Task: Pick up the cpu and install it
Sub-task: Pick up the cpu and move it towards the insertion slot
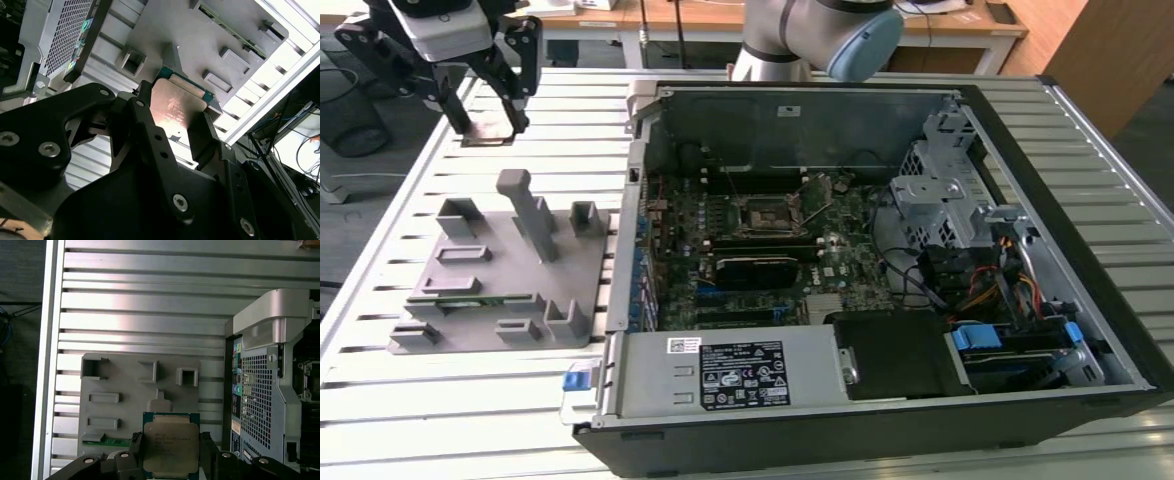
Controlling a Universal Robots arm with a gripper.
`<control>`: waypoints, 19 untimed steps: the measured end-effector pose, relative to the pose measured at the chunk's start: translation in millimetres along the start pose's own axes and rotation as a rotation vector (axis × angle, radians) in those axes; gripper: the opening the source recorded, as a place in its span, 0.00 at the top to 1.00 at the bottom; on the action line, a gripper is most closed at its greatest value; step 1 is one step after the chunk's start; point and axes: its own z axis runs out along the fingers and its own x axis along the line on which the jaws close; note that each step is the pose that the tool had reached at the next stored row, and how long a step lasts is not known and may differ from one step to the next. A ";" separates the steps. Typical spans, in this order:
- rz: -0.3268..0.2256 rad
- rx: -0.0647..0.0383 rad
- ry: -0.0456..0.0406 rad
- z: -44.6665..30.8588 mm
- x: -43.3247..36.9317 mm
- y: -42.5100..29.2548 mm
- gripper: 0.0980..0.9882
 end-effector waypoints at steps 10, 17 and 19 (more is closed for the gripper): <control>0.000 0.000 -0.0001 -0.1 -9.7 -0.3 0.51; 0.000 0.000 0.0000 -0.3 -16.6 -0.5 0.51; 0.000 0.000 0.0000 -0.3 -18.4 -0.5 0.51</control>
